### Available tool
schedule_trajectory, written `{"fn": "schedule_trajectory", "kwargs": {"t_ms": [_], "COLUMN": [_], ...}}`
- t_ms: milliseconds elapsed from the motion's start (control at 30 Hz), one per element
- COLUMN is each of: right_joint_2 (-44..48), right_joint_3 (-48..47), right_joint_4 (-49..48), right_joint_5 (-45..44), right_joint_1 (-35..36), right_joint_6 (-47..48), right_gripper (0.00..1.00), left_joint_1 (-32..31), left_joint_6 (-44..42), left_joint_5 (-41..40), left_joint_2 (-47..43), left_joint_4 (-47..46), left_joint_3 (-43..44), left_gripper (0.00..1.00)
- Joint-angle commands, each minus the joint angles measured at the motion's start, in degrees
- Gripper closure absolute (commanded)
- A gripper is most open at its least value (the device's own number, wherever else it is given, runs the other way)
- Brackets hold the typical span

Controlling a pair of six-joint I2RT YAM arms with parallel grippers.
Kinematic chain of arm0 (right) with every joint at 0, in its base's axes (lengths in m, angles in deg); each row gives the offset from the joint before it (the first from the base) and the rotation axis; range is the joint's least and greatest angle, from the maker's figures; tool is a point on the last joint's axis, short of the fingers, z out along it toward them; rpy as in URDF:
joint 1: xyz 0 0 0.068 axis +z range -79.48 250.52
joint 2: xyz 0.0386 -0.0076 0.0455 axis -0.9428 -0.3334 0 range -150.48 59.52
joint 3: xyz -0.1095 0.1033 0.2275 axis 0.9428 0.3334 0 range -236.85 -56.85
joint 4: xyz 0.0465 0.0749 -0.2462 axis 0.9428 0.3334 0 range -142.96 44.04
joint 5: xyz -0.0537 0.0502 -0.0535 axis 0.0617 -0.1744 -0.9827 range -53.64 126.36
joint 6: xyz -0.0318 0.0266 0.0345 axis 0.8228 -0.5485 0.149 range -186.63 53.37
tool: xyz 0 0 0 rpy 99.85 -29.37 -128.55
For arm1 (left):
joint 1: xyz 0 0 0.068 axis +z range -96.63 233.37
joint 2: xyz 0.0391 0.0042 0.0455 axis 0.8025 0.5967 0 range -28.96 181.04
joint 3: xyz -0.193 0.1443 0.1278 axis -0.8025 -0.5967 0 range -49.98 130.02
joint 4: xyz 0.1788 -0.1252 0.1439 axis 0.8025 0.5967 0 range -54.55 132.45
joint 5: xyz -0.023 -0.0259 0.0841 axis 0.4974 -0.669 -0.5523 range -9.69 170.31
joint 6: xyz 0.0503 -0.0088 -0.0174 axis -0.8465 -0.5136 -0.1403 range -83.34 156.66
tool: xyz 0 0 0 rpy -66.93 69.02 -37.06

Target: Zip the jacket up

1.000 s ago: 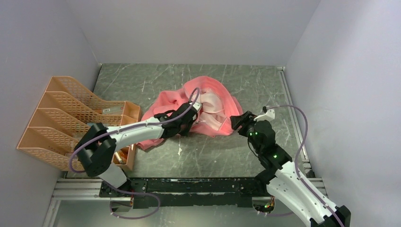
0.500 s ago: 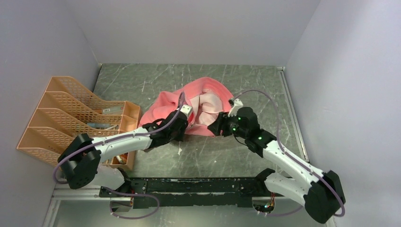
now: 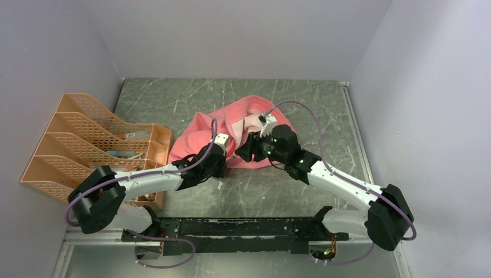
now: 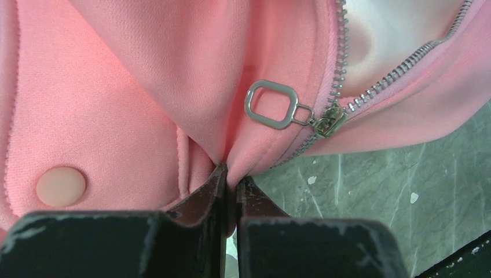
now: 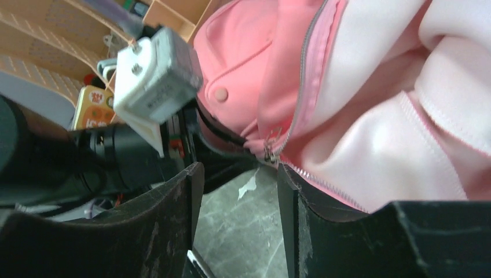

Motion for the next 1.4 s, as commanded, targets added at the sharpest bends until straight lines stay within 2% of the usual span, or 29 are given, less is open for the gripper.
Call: {"fn": "schedule_trajectory", "kwargs": {"t_ms": [0, 200, 500, 667, 800, 967, 1167, 1367], "right_joint_2": [-4.1, -11.1, -19.2, -20.3, -16.7, -14.1, -5.9, 2.4], "right_joint_3": [-3.6, -8.0, -10.5, -7.4, -1.3, 4.8, 9.5, 6.6], "right_joint_4": [-3.0, -4.1, -2.1, -1.5, -3.5, -3.1, -6.5, -3.7], "right_joint_5": [-3.1, -1.8, -9.8, -23.9, -36.8, -45.7, -40.6, -29.7], "right_joint_1": [0.4, 1.8, 3.6, 3.8, 3.9, 3.8, 3.8, 3.9], "right_joint_6": [-1.1, -1.6, -2.5, -3.0, -5.3, -9.9, -10.7, -7.1], "right_gripper": [0.48, 0.57, 0.66, 0.74, 0.78, 0.8, 0.79, 0.75], "left_joint_1": [-0.6, -0.6, -0.7, -0.8, -0.9, -1.1, -2.0, -3.5], "left_joint_6": [3.2, 3.3, 4.4, 4.8, 4.9, 4.8, 4.2, 3.3], "left_joint_5": [3.4, 3.6, 3.3, 3.3, 3.2, 3.3, 1.3, -0.5], "left_joint_2": [1.4, 2.6, 3.1, 1.9, 1.2, 0.6, 1.5, 4.1], "left_joint_4": [-6.8, -8.4, -9.0, -9.3, -9.0, -9.0, -8.7, -8.9], "left_joint_3": [-2.3, -3.1, -2.9, -3.6, -4.1, -4.9, -5.5, -4.7], "left_gripper": [0.92, 0.92, 0.92, 0.92, 0.92, 0.92, 0.92, 0.92]}}
